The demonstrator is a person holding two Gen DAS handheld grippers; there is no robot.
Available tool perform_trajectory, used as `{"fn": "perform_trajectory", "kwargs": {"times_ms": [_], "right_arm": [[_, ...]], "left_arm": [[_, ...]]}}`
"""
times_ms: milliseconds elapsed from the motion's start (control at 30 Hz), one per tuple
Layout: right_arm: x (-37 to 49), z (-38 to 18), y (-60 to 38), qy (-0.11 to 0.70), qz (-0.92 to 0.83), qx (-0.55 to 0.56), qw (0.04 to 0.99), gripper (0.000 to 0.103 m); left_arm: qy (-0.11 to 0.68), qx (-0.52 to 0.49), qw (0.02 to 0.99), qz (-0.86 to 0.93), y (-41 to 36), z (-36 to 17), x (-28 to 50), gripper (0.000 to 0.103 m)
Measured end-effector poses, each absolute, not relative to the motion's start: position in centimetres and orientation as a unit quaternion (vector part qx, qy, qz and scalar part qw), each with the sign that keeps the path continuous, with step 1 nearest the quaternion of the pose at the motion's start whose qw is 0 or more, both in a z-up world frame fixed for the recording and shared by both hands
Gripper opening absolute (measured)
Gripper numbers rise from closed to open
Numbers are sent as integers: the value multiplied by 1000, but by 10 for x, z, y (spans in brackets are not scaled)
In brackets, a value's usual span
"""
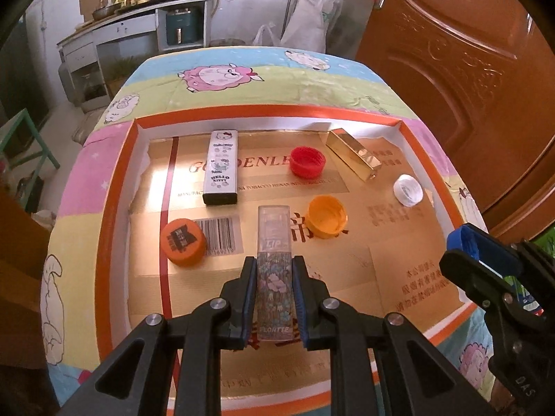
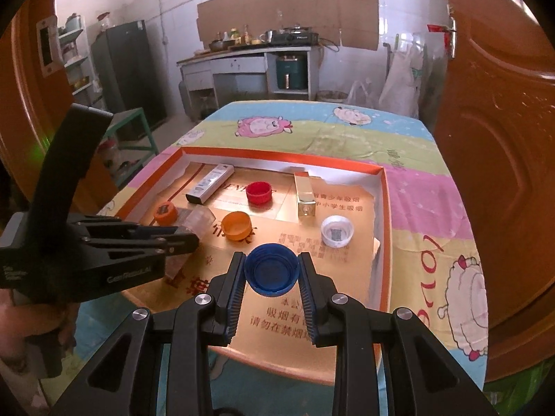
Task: Organize rigid objects
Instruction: 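Carry the blue cap and floral lip tube into the tray with both tools, then open the right tool to drop the blue cap while the left tool releases the lip tube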
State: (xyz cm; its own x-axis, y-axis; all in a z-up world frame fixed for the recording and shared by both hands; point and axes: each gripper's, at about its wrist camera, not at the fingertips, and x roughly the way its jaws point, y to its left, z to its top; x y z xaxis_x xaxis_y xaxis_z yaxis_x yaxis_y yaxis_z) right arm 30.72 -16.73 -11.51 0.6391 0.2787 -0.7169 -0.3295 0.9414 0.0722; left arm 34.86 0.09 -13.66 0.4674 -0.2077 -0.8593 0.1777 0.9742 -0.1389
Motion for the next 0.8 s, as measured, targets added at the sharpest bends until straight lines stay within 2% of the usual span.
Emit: {"fn": "perform_trajectory", "kwargs": {"times_ms": [800], "right_arm": [[338, -148, -153, 431, 153, -57, 887, 31]], "left_arm": [[483, -16, 868, -113, 7, -142, 353, 21]]}}
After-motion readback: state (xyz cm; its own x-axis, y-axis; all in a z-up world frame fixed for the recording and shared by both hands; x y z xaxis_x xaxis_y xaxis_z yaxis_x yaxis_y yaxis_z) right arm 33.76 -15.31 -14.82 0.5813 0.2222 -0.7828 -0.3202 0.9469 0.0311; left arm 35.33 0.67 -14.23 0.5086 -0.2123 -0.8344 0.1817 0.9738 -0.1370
